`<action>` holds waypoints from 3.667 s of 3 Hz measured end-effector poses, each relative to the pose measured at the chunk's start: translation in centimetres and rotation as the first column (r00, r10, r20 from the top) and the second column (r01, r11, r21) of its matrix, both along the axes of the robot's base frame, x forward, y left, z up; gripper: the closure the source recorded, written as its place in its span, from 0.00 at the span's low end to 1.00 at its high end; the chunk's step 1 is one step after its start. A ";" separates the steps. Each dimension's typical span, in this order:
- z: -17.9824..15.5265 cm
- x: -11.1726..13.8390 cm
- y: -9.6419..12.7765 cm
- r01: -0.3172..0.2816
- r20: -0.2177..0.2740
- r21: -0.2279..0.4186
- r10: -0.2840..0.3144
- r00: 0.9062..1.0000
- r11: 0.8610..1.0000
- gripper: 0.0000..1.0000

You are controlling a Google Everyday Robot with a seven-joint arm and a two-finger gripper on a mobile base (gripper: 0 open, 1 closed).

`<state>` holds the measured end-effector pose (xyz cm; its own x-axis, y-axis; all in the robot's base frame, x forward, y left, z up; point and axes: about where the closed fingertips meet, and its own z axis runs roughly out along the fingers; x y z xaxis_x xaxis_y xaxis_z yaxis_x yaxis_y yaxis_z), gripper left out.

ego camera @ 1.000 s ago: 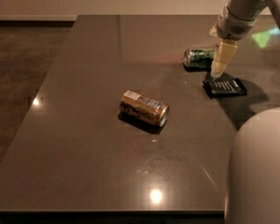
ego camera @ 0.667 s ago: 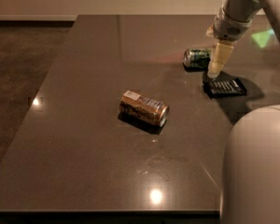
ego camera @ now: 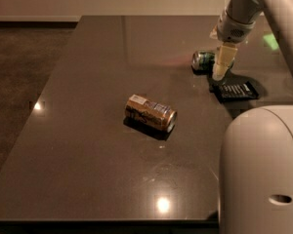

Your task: Place green can upright

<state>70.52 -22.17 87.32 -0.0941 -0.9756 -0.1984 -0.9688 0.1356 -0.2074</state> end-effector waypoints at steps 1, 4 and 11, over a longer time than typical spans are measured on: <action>-0.7 1.0 -0.2 -0.007 -0.002 -0.020 0.007 1.000 1.000 0.00; -1.8 1.7 -1.9 -0.006 -0.007 -0.074 0.006 1.000 0.997 0.64; 11.0 -3.5 9.9 -0.402 0.474 -0.543 0.664 0.578 0.737 1.00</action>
Offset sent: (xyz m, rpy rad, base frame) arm 0.0112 -0.0242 -0.0109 -0.0826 0.0626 0.0053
